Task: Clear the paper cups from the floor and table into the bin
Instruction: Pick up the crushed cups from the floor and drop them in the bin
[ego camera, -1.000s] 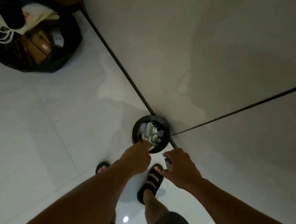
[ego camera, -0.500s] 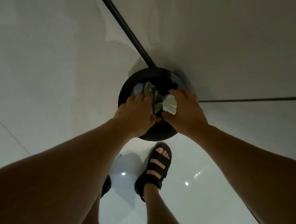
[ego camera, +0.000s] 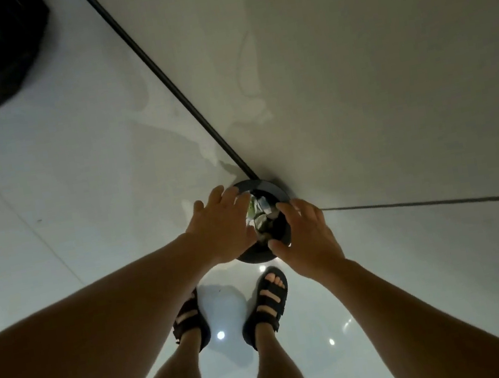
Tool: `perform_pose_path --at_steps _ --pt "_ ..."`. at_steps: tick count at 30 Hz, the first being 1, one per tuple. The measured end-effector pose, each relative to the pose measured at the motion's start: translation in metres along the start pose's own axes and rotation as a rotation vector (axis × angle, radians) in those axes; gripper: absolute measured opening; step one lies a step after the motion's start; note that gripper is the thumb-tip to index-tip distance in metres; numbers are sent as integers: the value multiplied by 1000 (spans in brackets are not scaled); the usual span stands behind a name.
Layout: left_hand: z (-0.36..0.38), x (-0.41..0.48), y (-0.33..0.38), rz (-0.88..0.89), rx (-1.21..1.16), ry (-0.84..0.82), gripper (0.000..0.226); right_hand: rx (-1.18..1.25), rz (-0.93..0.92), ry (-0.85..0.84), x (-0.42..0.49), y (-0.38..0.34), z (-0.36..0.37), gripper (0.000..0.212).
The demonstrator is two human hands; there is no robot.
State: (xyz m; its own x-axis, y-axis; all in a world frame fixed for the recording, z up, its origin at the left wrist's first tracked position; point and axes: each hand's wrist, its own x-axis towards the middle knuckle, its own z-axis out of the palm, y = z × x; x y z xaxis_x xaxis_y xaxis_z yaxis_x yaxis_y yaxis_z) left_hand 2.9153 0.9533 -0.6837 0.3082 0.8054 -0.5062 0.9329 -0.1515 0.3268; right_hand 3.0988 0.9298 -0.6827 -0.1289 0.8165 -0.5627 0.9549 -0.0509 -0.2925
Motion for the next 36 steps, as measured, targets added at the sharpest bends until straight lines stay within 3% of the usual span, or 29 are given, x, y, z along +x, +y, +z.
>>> perform_pose_path --at_steps 7,16,22,36 --pt "-96 -88 41 162 132 5 68 139 68 139 -98 -58 -90 72" --pt "-154 -174 134 336 234 -92 73 286 359 239 -276 -49 -107 77" --pt "-130 -245 241 566 383 -152 74 399 579 399 -412 -3 -84 75" --pt "13 -485 478 1183 701 -215 71 697 1223 636 -771 48 67 76"
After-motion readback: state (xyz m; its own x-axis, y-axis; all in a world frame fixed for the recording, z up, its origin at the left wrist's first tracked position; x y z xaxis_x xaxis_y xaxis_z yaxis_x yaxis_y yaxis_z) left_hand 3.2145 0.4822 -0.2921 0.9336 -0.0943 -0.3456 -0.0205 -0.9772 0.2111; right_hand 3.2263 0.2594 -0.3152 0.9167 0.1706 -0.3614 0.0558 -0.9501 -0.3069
